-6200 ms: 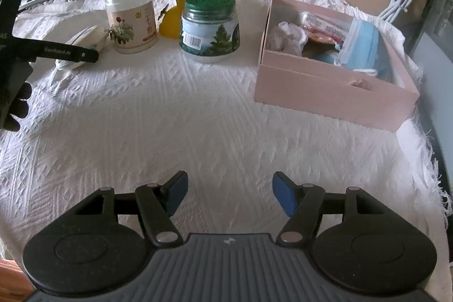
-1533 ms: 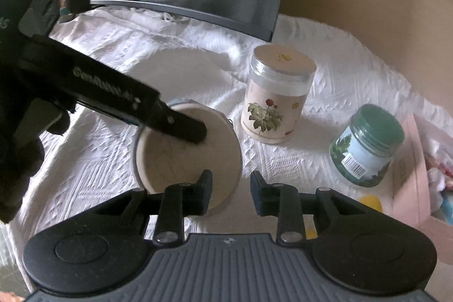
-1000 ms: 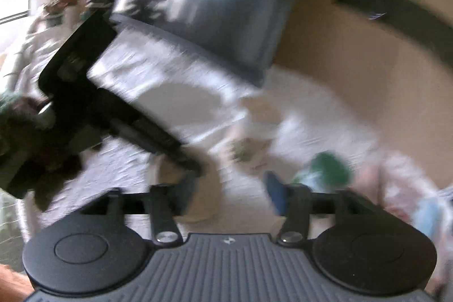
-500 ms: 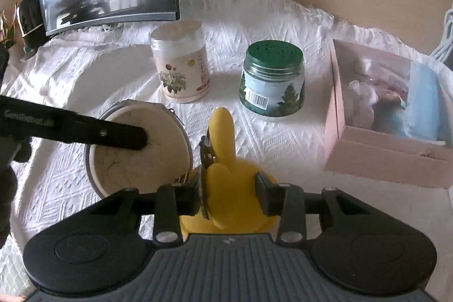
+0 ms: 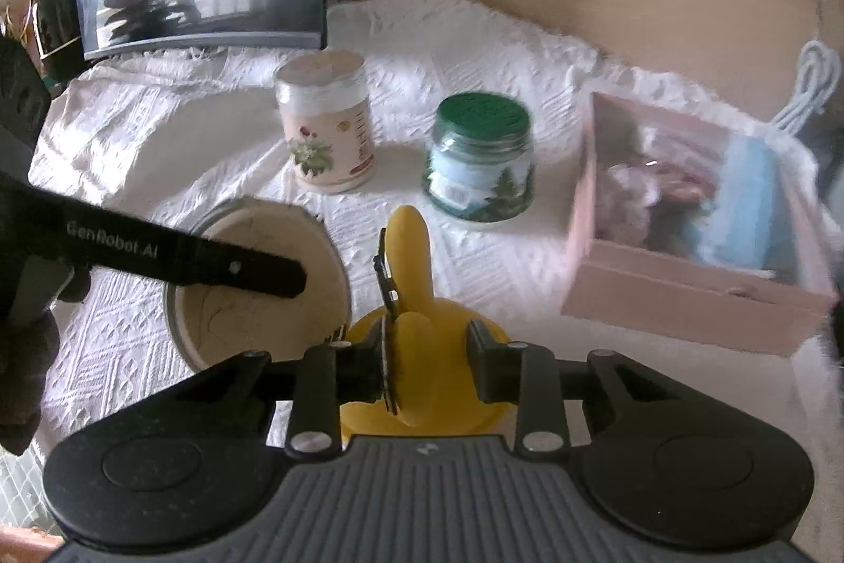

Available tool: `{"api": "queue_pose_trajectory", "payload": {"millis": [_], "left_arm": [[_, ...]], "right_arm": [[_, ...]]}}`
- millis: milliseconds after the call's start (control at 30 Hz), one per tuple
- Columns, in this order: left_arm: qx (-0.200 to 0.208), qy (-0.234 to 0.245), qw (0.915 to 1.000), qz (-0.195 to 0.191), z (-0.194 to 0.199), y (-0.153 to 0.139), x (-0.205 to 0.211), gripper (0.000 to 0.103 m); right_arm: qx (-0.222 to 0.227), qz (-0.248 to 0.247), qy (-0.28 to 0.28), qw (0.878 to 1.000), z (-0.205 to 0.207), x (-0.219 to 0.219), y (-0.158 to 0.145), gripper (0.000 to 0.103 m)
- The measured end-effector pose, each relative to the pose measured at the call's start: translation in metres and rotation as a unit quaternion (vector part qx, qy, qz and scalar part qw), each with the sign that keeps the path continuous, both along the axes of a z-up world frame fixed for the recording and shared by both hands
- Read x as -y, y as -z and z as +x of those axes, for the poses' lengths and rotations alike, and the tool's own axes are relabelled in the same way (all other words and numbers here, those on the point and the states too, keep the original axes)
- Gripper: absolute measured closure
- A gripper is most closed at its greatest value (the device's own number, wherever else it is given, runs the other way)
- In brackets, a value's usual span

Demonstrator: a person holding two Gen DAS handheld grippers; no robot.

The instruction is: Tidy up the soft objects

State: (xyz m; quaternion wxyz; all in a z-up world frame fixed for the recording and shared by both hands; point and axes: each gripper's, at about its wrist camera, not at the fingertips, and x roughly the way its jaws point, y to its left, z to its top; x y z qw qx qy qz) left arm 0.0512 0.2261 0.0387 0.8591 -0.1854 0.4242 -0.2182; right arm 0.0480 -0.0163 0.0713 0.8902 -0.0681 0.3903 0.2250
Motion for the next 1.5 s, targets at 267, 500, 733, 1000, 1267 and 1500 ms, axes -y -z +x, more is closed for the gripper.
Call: {"api": "queue_pose_trajectory", "payload": {"millis": [267,500,733,1000,1267,1500], "left_arm": [[0.012,0.048,0.9987,0.013,-0.014,-0.011,0.024,0.059],[0.056,0.080,0.9946,-0.035,0.011,-0.051,0.056,0.059],[0.125,0.111,0.9834,-0.071,0.084,-0.113,0.119,0.059],[0.076,0.092,0.9927,-0.016,0.180,-0.071,0.198,0.059],[0.052,0.096,0.9913,0.073,0.198,-0.041,0.219,0.052],[0.066,0.081,0.9939,0.035,0.199,-0.056,0.195,0.054]], "right_arm": [[0.013,-0.011,0.030,0.999,-0.017,0.055,-0.031,0.088],[0.054,0.011,0.079,0.995,-0.007,0.105,-0.078,0.088],[0.153,0.020,0.126,0.980,0.050,0.135,-0.136,0.088],[0.076,0.044,0.211,0.974,0.155,0.158,-0.067,0.088],[0.038,0.065,0.195,0.978,0.176,0.147,-0.023,0.087],[0.073,0.064,0.184,0.978,0.173,0.139,-0.048,0.087]]}}
